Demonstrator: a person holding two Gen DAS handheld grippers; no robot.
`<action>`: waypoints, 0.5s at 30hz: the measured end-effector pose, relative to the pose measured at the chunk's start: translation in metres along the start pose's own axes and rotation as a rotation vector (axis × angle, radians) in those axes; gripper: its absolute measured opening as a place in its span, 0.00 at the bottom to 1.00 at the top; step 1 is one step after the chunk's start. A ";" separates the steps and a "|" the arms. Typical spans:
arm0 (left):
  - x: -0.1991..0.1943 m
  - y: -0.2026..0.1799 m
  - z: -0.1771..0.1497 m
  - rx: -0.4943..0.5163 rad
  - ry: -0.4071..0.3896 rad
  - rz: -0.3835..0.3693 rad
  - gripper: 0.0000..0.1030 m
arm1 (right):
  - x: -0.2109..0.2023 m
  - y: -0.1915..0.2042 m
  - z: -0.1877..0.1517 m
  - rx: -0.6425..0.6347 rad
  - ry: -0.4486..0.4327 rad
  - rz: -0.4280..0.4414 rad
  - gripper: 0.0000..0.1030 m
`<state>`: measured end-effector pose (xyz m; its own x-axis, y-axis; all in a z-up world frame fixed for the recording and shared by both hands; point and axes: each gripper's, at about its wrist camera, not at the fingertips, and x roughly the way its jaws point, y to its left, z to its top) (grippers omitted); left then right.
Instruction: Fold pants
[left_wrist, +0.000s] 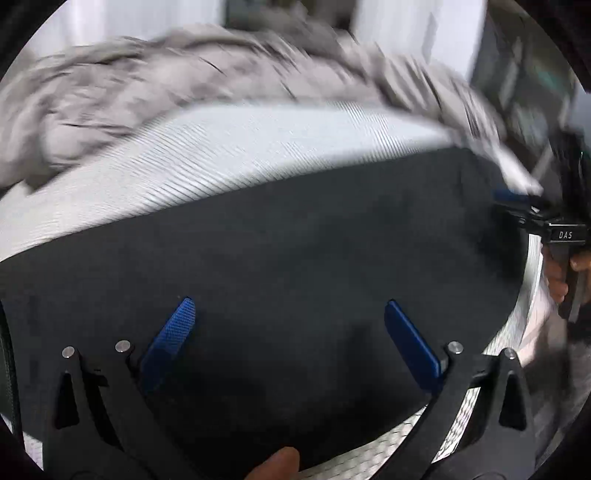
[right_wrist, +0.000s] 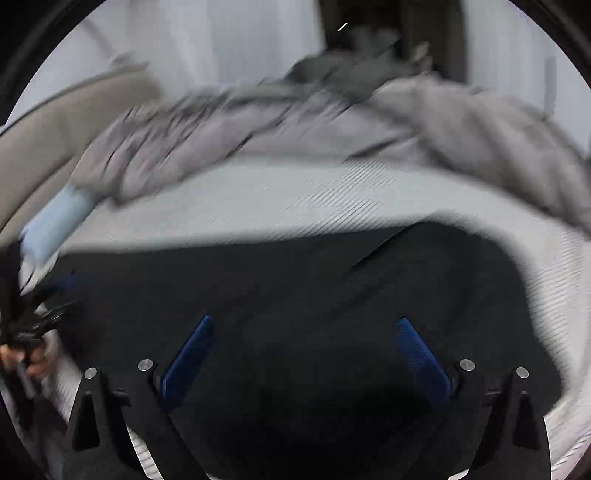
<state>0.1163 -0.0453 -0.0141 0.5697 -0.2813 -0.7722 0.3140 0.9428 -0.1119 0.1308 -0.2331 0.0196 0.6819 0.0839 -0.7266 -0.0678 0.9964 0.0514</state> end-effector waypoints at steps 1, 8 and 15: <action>0.012 -0.007 -0.003 0.011 0.048 -0.008 0.99 | 0.016 0.017 -0.010 -0.032 0.034 0.030 0.97; 0.017 0.006 -0.013 -0.003 0.071 0.007 0.99 | 0.049 0.046 -0.040 -0.276 0.149 -0.008 0.97; 0.013 0.033 -0.021 -0.024 0.073 0.029 0.99 | 0.007 -0.109 -0.044 0.018 0.131 -0.474 0.97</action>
<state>0.1182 -0.0138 -0.0414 0.5213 -0.2406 -0.8188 0.2789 0.9548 -0.1030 0.1105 -0.3417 -0.0210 0.5371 -0.3800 -0.7531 0.2410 0.9247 -0.2946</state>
